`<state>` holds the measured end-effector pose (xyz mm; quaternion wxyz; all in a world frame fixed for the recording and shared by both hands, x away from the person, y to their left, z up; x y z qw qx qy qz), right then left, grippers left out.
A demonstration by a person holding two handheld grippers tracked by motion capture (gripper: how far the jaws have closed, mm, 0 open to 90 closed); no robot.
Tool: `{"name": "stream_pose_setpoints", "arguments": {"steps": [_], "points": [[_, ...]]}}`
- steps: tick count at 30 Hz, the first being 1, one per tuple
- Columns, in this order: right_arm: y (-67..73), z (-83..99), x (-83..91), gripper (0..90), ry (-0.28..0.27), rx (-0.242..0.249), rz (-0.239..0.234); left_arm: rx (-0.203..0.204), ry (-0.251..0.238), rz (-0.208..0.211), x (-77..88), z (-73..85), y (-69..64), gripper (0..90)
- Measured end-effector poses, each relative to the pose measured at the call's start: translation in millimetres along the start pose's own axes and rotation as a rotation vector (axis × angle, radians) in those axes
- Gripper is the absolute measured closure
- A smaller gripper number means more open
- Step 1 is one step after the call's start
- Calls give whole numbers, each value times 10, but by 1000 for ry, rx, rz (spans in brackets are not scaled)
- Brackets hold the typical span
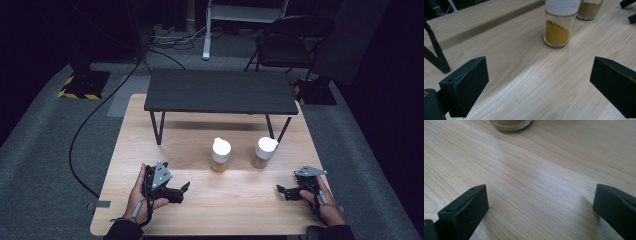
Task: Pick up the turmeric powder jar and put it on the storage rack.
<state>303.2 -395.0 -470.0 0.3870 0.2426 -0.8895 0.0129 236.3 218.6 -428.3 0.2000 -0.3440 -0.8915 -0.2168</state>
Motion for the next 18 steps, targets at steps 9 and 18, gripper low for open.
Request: {"name": "stream_pose_setpoints", "arguments": {"steps": [9, 18], "points": [[0, 0, 0, 0, 0, 0, 0, -12, -12, 25, -162, -88, -5, 20], [0, 0, 0, 0, 0, 0, 0, -8, 1, 66, -362, -182, 21, 20]]}}
Point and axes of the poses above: each handheld gripper's, and its own axes: x roughly backward along the jaws, z roughly out of its underside, y roughly to its left, the point moved 2 cm from there along -x, roughly forward along the jaws, and after that the axes turned 14 degrees about -x, right-handed, at the moved point
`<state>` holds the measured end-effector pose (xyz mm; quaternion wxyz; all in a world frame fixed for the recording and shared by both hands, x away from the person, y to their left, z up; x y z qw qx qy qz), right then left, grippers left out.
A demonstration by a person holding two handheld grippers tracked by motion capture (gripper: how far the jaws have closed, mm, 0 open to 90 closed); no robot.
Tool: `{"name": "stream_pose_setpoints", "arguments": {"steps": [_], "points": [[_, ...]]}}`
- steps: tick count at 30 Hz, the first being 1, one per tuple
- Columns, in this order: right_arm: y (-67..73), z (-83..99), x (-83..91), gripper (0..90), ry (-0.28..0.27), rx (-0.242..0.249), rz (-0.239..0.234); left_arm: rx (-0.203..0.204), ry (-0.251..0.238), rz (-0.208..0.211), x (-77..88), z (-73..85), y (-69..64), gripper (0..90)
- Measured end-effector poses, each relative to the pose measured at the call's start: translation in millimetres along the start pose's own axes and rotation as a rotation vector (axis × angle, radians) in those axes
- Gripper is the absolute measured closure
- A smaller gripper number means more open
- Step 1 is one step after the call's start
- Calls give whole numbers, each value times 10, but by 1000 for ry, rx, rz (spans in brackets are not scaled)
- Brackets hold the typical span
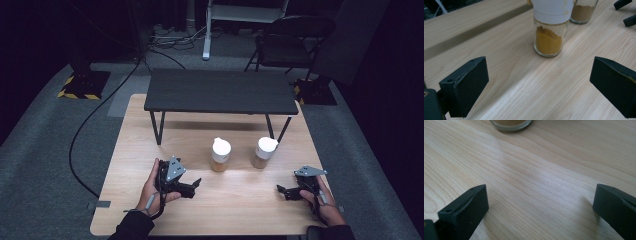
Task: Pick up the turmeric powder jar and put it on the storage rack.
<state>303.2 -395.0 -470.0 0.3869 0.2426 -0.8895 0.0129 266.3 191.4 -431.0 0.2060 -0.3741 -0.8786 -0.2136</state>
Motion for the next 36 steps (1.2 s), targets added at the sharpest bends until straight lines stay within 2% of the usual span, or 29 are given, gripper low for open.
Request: {"name": "stream_pose_setpoints", "arguments": {"steps": [14, 24, 36], "points": [[0, 0, 0, 0, 0, 0, 0, 21, 9, 39, -288, -71, 113, 21], [0, 0, 0, 0, 0, 0, 0, 2, 1, 69, -495, -158, 150, 21], [0, 0, 0, 0, 0, 0, 0, 4, -3, 118, -739, -237, 209, 21]]}}
Point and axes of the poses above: each handheld gripper's, and its own axes: x roughly backward along the jaws, z roughly out of its underside, y roughly to its left, the point moved 2 cm from there along -x, roughly forward along the jaws, and after that the axes turned 14 degrees about -x, right-handed, at the moved point
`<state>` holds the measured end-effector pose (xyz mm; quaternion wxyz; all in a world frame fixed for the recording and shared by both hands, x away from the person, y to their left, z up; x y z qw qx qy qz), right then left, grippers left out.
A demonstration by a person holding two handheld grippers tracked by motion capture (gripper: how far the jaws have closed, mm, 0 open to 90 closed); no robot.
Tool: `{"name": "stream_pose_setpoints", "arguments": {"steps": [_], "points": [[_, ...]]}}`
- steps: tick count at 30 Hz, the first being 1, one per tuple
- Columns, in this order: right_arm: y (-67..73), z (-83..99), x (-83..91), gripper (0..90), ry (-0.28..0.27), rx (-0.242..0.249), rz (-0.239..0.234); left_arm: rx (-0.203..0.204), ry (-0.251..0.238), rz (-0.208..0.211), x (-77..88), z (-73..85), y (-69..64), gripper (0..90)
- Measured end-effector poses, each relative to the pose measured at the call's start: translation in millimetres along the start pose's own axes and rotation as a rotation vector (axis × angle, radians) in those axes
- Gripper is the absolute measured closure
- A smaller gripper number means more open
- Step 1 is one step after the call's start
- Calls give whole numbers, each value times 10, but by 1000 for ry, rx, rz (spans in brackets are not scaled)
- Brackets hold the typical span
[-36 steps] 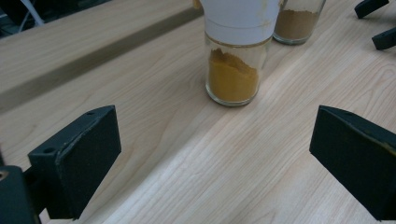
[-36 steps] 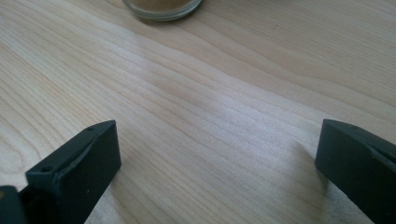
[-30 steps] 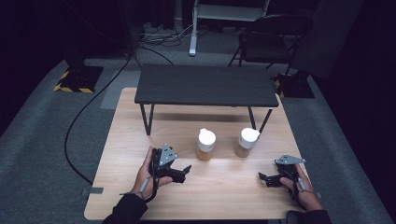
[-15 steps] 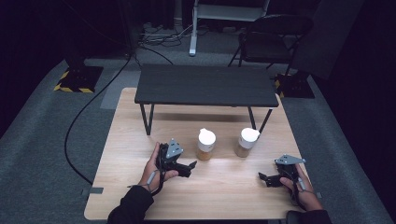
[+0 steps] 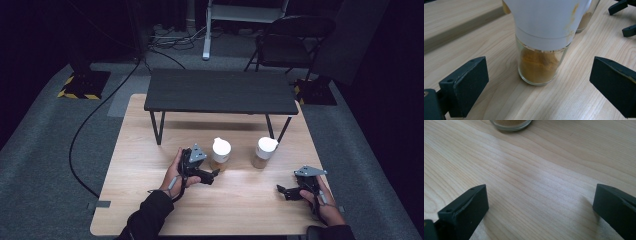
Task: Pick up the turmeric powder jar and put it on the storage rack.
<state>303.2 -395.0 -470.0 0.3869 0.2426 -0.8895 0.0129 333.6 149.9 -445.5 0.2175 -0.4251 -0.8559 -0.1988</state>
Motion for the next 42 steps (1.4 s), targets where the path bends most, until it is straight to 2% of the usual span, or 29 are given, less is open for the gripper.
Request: {"name": "stream_pose_setpoints", "arguments": {"steps": [5, 10, 18, 24, 29, 35, 39, 42], "points": [[0, 0, 0, 0, 0, 0, 0, 19, -14, 18, -83, -12, 38, 21], [0, 0, 0, 0, 0, 0, 0, 20, -8, 29, -183, -35, 43, 21], [0, 0, 0, 0, 0, 0, 0, 37, -10, 34, -302, -35, 62, 23], [0, 0, 0, 0, 0, 0, 0, 57, -24, 23, -404, -24, 52, 36], [0, 0, 0, 0, 0, 0, 0, 72, -47, -2, -465, 2, 5, 47], [0, 0, 0, 0, 0, 0, 0, 81, -77, -38, -475, 14, -46, 85], [0, 0, 0, 0, 0, 0, 0, 80, -93, -41, -471, 9, -59, 170], [0, 0, 0, 0, 0, 0, 0, 81, -101, -24, -466, 7, -40, 212]]}}
Point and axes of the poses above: each handheld gripper's, and its own axes: x roughly backward along the jaws, z roughly out of its underside, y roughly to its left, the point moved 2 cm from there along -x, roughly forward along the jaws, and after that the axes turned 14 degrees about -x, right-handed, at the moved point
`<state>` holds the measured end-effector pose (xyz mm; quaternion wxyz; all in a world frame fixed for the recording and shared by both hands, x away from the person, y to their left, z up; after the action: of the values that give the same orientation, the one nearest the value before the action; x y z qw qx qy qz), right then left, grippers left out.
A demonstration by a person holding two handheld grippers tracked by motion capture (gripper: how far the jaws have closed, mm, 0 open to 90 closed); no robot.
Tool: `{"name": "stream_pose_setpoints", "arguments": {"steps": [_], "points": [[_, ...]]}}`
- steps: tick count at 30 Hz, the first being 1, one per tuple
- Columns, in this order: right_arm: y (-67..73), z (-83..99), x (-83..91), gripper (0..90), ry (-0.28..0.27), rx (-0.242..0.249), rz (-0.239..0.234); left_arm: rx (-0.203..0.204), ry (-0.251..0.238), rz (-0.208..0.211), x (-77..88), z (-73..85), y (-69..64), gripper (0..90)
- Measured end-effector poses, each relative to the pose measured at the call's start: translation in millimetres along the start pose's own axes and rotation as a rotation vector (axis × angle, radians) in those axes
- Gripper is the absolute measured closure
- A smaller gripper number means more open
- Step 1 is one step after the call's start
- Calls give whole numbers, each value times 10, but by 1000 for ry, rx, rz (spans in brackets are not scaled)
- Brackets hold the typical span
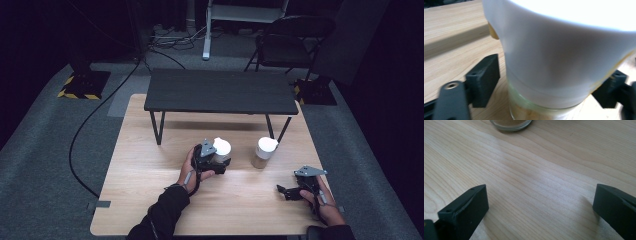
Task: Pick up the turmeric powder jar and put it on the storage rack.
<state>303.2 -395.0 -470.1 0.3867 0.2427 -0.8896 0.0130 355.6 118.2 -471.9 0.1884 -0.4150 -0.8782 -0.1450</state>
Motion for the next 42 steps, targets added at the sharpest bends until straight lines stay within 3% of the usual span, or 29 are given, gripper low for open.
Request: {"name": "stream_pose_setpoints", "arguments": {"steps": [2, 15, 31, 42], "points": [[0, 0, 0, 0, 0, 0, 0, -11, 4, 7, 0, -18, 3, 280], [0, 0, 0, 0, 0, 0, 0, -45, 4, 8, 79, -110, 4, 296], [0, 0, 0, 0, 0, 0, 0, -58, -74, -30, 459, -432, -64, 300], [0, 0, 0, 0, 0, 0, 0, -82, -130, -53, 775, -769, -91, 301]]}}
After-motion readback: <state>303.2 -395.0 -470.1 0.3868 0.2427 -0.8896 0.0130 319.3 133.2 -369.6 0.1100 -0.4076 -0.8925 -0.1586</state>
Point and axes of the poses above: each handheld gripper's, and its own axes: x roughly backward along the jaws, z roughly out of its underside, y roughly to its left, the point moved 2 cm from there along -x, roughly forward along the jaws, and after that the axes turned 14 degrees about -x, right-handed, at the moved point
